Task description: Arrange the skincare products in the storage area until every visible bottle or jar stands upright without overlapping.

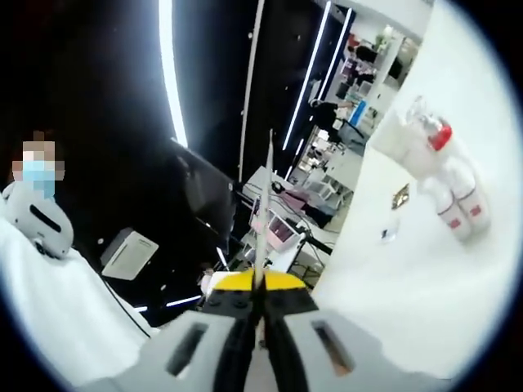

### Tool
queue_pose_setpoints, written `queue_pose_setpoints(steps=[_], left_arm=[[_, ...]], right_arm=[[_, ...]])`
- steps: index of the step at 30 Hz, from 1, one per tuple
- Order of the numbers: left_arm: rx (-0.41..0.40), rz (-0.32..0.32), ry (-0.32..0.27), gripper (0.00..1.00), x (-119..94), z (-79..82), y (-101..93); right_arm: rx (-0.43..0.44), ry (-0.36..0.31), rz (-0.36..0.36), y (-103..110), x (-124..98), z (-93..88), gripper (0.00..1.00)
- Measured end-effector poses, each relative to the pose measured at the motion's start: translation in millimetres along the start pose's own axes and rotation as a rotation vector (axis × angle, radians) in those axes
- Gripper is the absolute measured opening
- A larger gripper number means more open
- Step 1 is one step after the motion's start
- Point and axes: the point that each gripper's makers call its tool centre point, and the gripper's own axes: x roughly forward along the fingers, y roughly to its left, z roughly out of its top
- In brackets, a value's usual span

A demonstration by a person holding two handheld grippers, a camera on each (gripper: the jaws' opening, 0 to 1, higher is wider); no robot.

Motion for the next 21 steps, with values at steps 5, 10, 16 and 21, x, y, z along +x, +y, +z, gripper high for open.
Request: queue_pose_setpoints(steps=[5,10,16,21], left_arm=[[-0.047,0.010,-0.029,0.00,-12,4.5,4.5],[-0.094,0.031,-0.043,0.00,-14,7.3,10.7],[-0.109,0.070,-0.037,0.00,-14,6.2,18.2],[-0.116,0.099,-0.039,0.00,-15,8.5,28.7]], right_arm=[[-0.019,0.014,-0.041,-6,8,-10.0,0.01],[-0.048,0.005,-0.073,-11,13,-9.8,0.02],[-0.153,0.049,-0.137,-24,13,-14.0,0.09],[-0.200,0.060,-0.177,-32,11,-14.0,0.21]])
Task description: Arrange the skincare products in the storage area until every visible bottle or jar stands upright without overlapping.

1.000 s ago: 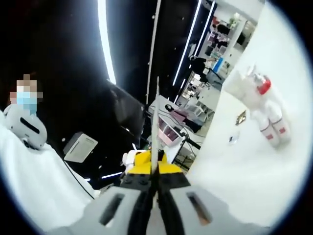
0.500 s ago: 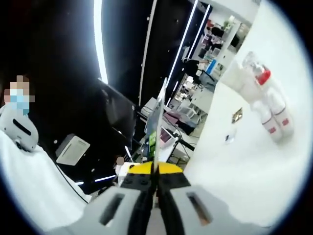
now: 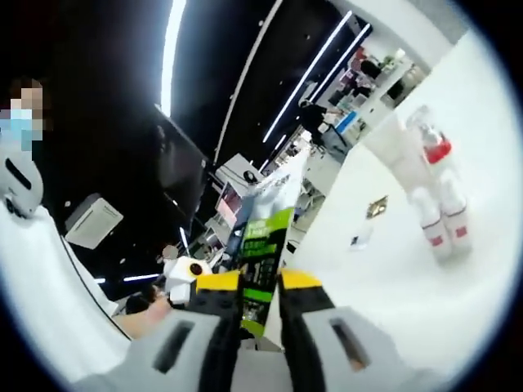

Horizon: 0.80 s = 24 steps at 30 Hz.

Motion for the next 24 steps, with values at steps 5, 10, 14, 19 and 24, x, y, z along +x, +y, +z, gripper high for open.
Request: queue_pose_setpoints(steps=[5,10,14,19,24], left_arm=[[-0.023,0.022,0.001,0.00,3,2.0,11.5],[-0.039,0.023,0.004,0.00,6,1.8,17.5],[-0.054,0.036,0.006,0.00,9,1.4,25.6],[-0.077,0.048,0.009,0.00,14,1.1,36.4],[-0.101,0.067,0.021,0.00,19,-1.9,48.6]], right_arm=[[-0.043,0.014,-0.037,-8,0,-0.5,0.32],[-0.050,0.022,-0.050,-12,-1,-0.1,0.35],[-0.074,0.031,-0.070,-17,-2,0.7,0.39],[-0.094,0.036,-0.095,-24,-5,2.8,0.43],[-0.107,0.037,-0.113,-30,-10,4.7,0.43]])
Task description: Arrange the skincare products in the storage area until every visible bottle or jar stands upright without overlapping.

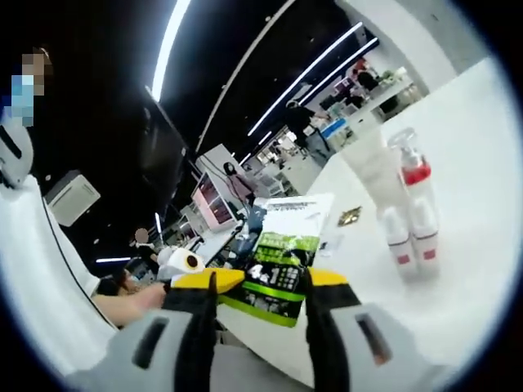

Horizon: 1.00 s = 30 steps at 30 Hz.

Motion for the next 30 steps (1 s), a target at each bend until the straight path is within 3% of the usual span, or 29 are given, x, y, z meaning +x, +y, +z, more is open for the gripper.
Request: queue_pose_setpoints(steps=[6,13,18,30], left_arm=[[-0.007,0.043,0.036,0.00,7,-7.2,18.7],[-0.042,0.086,0.039,0.00,16,-5.6,39.5],[-0.019,0.132,0.085,0.00,24,-10.1,56.8],[-0.033,0.198,0.112,0.00,44,-17.2,88.1]], right_arm=[[-0.034,0.023,-0.028,-7,-5,-2.4,0.47],[-0.066,0.055,-0.063,-15,-11,-6.5,0.52],[-0.068,0.044,-0.090,-21,-14,-4.8,0.54],[-0.087,0.019,-0.144,-33,-19,-0.2,0.61]])
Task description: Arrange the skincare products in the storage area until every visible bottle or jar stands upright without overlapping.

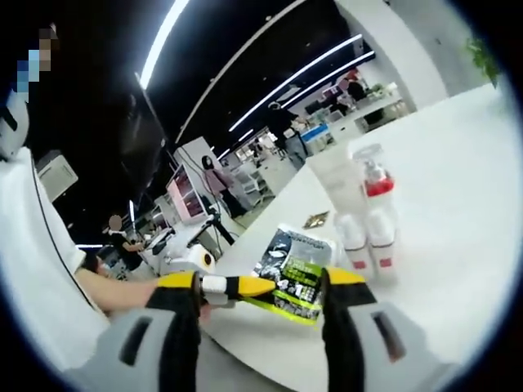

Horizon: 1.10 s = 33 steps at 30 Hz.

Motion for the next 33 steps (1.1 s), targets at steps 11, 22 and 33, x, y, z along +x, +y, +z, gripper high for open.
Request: queue_pose_setpoints(steps=[11,22,33], left_arm=[[0.020,0.099,0.024,0.00,14,-3.8,25.4],[0.214,0.235,0.052,0.01,16,-3.5,37.0],[0.364,0.295,0.078,0.07,15,3.0,51.6]], right_arm=[[0.003,-0.003,-0.039,-10,-4,-1.2,0.62],[-0.012,-0.010,-0.062,-17,-9,3.3,0.62],[-0.009,-0.013,-0.069,-18,-13,3.5,0.63]])
